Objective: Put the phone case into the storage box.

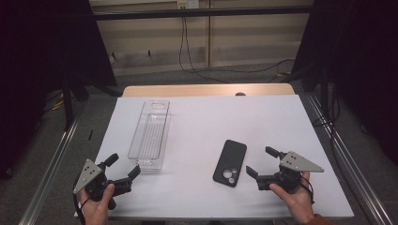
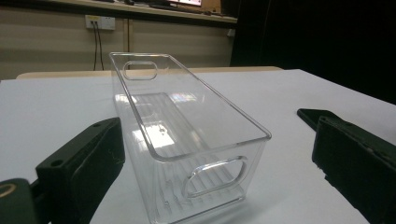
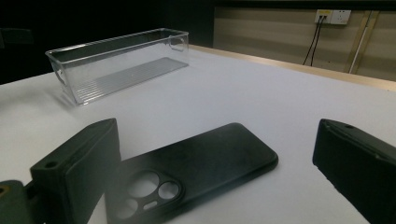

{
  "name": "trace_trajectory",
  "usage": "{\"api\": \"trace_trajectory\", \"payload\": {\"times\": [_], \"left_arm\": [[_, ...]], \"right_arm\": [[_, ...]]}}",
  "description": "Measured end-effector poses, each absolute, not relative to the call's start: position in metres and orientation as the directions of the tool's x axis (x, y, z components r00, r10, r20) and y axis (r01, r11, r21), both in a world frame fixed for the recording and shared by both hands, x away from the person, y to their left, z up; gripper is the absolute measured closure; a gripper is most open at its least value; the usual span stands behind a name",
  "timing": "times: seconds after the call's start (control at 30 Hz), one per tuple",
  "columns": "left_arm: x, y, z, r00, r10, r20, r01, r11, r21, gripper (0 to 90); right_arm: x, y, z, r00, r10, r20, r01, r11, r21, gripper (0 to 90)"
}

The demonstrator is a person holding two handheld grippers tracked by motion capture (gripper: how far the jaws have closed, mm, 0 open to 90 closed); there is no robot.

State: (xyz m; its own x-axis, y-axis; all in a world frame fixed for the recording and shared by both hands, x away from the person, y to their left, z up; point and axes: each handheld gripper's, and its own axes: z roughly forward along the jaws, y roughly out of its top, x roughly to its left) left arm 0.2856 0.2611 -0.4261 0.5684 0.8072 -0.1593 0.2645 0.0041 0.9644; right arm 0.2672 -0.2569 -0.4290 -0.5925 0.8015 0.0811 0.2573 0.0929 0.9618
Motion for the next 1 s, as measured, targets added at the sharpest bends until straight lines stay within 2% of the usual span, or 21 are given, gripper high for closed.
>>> {"api": "trace_trajectory", "payload": {"times": [0.53,1.0], "left_arm": [[0.285,0.261,-0.426,0.573,0.804,-0.160,0.263,0.004,0.965,2.6],[0.287,0.262,-0.427,0.575,0.801,-0.166,0.272,0.004,0.962,2.6]], "right_arm": [[0.291,-0.242,-0.426,-0.615,0.785,0.073,0.230,0.091,0.969,0.2],[0.313,-0.229,-0.423,-0.624,0.777,0.084,0.243,0.091,0.966,3.8]]}}
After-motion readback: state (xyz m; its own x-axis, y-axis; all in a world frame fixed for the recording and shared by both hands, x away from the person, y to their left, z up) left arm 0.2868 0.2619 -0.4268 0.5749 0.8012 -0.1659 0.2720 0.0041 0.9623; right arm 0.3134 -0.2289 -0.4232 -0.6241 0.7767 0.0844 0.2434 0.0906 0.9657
